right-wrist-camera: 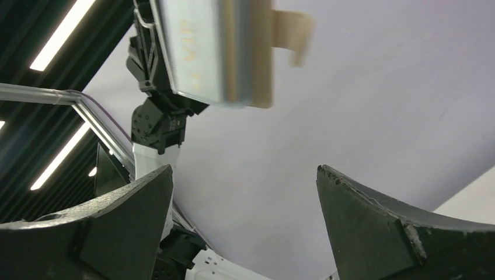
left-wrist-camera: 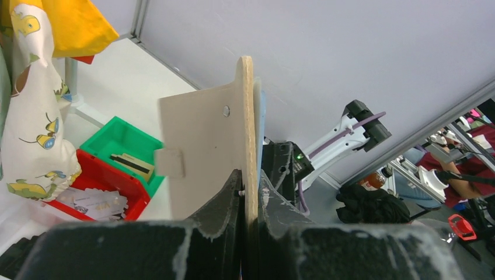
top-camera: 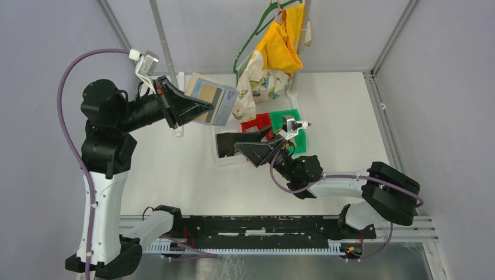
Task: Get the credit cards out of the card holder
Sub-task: Remove the credit card from the card holder.
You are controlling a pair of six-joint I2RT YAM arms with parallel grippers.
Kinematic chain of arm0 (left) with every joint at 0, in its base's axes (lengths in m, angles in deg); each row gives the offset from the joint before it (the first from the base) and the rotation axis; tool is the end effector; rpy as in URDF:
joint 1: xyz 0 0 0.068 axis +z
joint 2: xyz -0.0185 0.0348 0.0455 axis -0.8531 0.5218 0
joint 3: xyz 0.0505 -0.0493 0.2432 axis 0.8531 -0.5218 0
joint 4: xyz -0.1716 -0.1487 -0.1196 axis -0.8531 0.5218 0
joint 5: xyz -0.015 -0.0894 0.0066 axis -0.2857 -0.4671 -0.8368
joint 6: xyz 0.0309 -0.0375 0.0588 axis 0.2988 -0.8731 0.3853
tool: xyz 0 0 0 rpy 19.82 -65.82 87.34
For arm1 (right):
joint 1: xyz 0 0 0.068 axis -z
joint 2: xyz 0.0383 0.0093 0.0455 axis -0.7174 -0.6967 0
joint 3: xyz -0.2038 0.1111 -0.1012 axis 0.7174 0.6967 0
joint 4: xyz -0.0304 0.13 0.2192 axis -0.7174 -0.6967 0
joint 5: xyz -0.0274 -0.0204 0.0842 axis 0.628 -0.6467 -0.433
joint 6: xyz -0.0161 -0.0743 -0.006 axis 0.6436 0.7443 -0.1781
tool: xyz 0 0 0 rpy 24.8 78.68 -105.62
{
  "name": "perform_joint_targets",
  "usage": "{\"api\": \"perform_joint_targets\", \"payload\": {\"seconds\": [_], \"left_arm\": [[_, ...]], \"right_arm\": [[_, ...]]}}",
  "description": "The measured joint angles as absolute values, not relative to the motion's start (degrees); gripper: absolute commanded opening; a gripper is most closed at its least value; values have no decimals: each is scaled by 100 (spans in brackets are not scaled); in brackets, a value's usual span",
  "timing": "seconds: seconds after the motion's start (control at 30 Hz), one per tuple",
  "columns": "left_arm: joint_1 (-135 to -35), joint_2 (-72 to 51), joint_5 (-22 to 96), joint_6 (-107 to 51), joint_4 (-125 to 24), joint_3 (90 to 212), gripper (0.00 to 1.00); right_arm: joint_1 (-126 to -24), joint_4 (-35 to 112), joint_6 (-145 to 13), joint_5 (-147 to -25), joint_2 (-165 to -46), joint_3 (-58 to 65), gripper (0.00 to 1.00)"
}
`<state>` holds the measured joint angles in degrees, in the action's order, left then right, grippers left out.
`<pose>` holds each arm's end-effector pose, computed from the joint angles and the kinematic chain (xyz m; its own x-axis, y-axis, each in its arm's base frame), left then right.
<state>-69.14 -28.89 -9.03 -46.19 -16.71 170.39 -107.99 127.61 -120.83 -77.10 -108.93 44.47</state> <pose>0.1527 -0.0819 0.5086 -0.4096 -0.2194 -0.8855 0.8080 0.3634 -0.4638 0.1439 0.2690 0.2976 -0.6321 0.6883 -0.3559 -0.6704 -0.2556 0.6965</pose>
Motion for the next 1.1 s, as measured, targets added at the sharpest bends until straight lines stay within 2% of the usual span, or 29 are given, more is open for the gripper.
{"api": "perform_joint_targets", "payload": {"seconds": [0.13, 0.37, 0.6, 1.1], "left_arm": [[-6911, -2878, -824, -4628, -1697, 17069, 10], [-6911, -2851, -864, -4634, -1700, 17069, 10], [-6911, -2849, -881, -4645, -1700, 17074, 10], [-6911, -2849, -921, -4879, -1907, 17074, 9]], "right_arm": [[-10793, 12785, -11967, -7719, -10786, 4356, 98], [-10782, 12770, -12035, -7715, -11492, 3459, 98], [-10782, 12783, -12079, -7861, -11588, 2861, 98], [-10729, 12772, -12444, -7798, -11944, 2386, 98]]}}
